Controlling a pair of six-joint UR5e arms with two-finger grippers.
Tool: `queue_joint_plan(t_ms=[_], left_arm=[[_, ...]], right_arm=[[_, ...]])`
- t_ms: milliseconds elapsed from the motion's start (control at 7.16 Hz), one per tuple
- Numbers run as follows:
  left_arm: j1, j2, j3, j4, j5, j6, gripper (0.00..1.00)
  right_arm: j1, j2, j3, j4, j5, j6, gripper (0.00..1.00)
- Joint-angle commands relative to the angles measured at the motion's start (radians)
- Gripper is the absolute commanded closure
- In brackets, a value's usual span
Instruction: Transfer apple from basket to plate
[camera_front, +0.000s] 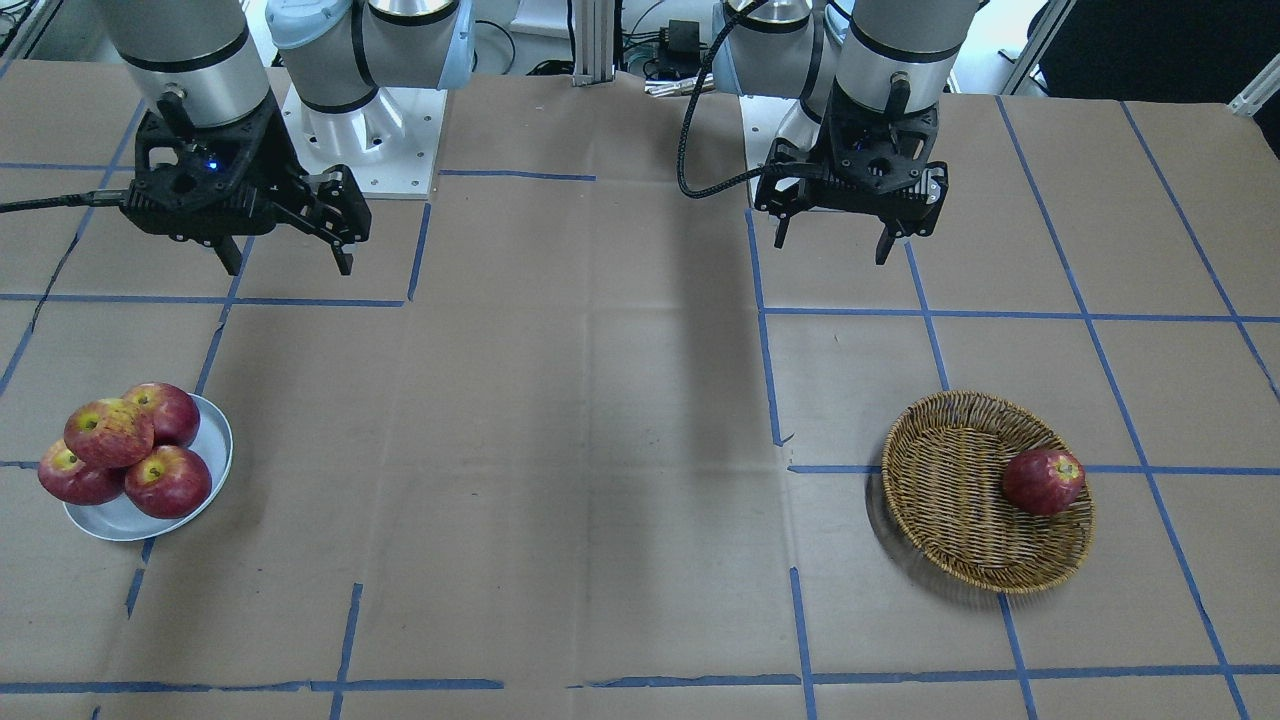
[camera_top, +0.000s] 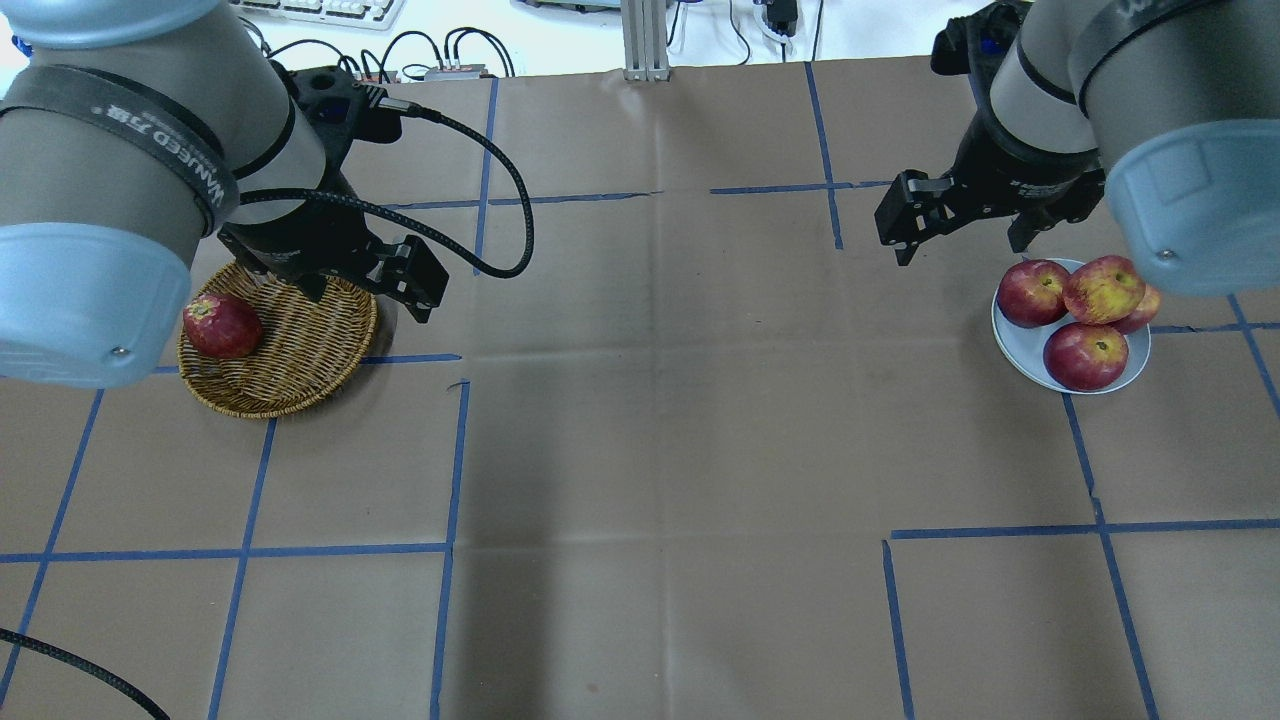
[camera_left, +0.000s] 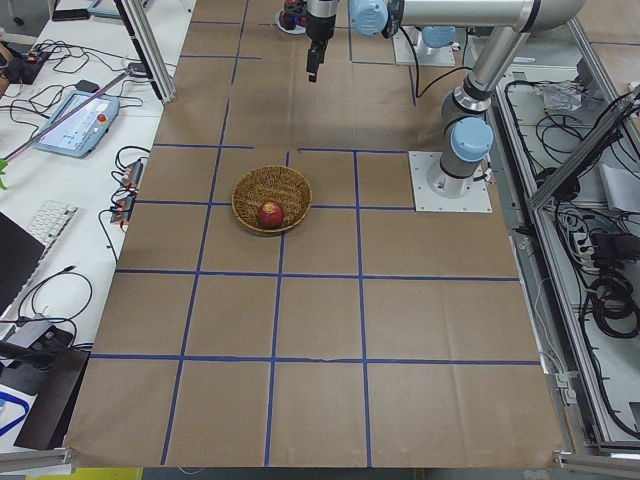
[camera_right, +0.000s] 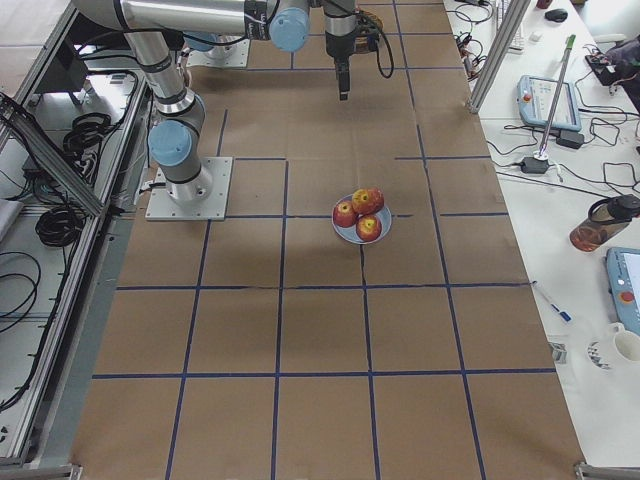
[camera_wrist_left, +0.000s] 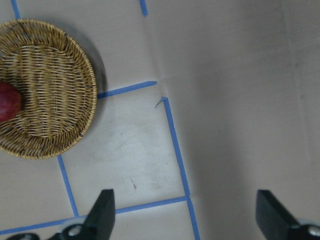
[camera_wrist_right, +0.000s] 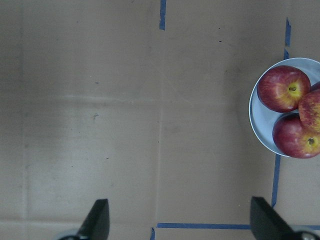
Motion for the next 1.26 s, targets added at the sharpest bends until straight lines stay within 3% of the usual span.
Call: queue_joint_plan(t_ms=[0,279,1118], left_arm=[[-0.001,-0.001,0.000,0.000,0.000,0.000,0.01],[0.001,-0.001,0.000,0.000,0.000,-0.002,0.01],[-0.001,-0.001,0.000,0.000,0.000,-0.002,0.01]], right_arm=[[0.013,0.036,-0.056,0.041,0.003,0.045,0.00],[-0.009,0.050,-0.063,0.050,0.040,-0.004,0.00],[-0.032,0.043,-0.061,0.053,0.034,-0.011,0.00]])
